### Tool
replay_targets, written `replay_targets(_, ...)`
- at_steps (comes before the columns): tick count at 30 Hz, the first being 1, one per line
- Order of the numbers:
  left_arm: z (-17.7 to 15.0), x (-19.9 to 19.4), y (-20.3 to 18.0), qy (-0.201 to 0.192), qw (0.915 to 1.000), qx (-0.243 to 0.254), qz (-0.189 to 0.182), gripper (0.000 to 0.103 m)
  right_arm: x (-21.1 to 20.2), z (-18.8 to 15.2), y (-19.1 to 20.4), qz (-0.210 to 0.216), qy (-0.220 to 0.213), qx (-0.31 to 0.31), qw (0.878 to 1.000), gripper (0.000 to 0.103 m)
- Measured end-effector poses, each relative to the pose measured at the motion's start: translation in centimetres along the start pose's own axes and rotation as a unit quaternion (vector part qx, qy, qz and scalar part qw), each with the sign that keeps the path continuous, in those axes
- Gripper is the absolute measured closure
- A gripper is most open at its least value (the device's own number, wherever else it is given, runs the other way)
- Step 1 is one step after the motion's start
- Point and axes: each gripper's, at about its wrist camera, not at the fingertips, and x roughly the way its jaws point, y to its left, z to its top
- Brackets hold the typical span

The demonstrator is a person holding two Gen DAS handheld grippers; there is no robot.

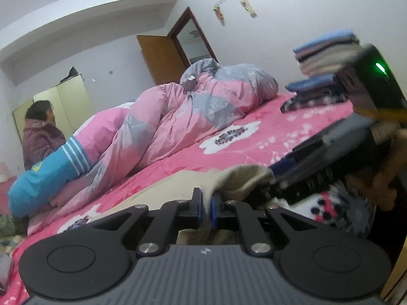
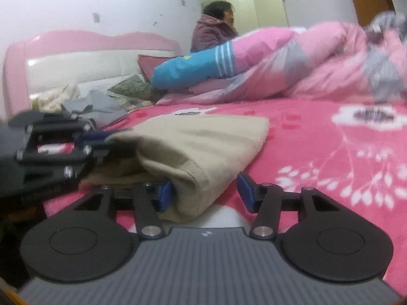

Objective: Fold clothes

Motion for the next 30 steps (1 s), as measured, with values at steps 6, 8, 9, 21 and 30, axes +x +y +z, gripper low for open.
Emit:
replay_targets(6,-1.7,0.4,-1.5,0.012,0.9993,0.035,0.005,0.095,-0.4,0.6,-2.0,0.029,0.046,0.040,0.998,0.033)
replay_targets(8,-1.9,0.4,-1.8,0.009,0.9991,0.040,0.010,0.095,-1.9,0.8,-0.8,0.013,0.050,-0.021,0.998,0.025)
replay_targets(9,-1.9,0.4,-1.7,0.008,0.9993,0.036,0.009,0.095,-2.7,0.8,-0.4,0.010,0.050,-0.045,0.998,0.022)
replay_targets(21,-1.0,-0.4,-1.1,-0.003,0.9998,0.015,0.013,0.095,-1.6,1.0,2.0,-0.022,0.018,-0.125,0.992,0.035)
replay_targets(30,-3.0,0.0,-2.6,0.006,0.9987,0.047,0.016,0.094,-0.5,-2.4,5.2,-0.149,-0.053,-0.261,0.952,0.016)
